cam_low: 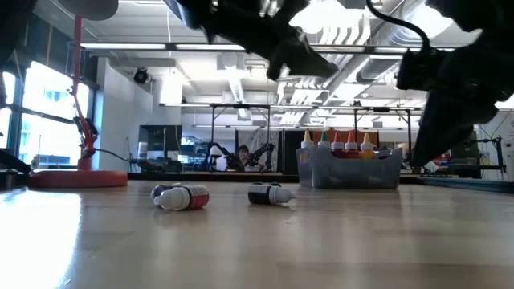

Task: Pick & Place food coloring
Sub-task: Put the top small red food coloring bottle into the bin, then put the small red food coloring bottle into the bin

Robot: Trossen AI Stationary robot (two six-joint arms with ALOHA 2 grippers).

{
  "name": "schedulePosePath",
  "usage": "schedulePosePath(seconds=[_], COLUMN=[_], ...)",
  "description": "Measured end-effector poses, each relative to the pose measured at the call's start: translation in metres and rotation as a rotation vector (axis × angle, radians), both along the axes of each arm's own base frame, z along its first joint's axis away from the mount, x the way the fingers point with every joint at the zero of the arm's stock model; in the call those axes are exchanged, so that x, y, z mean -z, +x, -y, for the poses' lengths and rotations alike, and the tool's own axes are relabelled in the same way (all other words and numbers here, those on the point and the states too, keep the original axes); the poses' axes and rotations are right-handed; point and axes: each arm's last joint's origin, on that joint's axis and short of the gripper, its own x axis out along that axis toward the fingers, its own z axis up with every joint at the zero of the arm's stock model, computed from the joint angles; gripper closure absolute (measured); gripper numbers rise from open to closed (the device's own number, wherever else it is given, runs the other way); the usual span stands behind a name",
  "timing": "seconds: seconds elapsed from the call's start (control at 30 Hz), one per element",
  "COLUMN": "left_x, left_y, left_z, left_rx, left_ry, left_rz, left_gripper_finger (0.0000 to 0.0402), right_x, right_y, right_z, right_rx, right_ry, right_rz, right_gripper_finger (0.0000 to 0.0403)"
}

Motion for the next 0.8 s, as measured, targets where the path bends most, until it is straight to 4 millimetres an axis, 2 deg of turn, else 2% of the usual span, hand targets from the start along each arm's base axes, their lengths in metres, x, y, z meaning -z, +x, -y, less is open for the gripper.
schedulePosePath(seconds=[0.1,0.27,0.47,0.57,0.7,0.8], left_x=[0.013,0.047,0.06,0.064,0.061,0.047], left_y=[0.015,0.041,0.053,0.054,0.054,0.051], left_z=[-0.019,-0.048,-0.073,-0.074,-0.07,-0.059], left_rx=[-0.057,-0.178,-0.264,-0.302,-0.38,-0.431], left_ry=[-0.025,-0.069,-0.157,-0.168,-0.082,0.02], left_rz=[0.008,-0.047,-0.041,-0.051,-0.052,-0.057], left_gripper_finger=[0.0336,0.0331,0.0277,0.0251,0.0233,0.023], right_x=[0.012,0.029,0.035,0.034,0.031,0.028], right_y=[-0.009,-0.022,-0.028,-0.027,-0.024,-0.021], right_z=[-0.006,-0.008,-0.011,-0.012,-0.012,-0.012], right_rx=[0.017,0.07,0.077,0.063,0.042,0.003], right_ry=[0.018,0.077,0.13,0.123,0.084,-0.003], right_rz=[0.042,0.077,0.097,0.11,0.157,0.203], right_gripper_finger=[0.0249,0.0249,0.0249,0.0249,0.0249,0.0249])
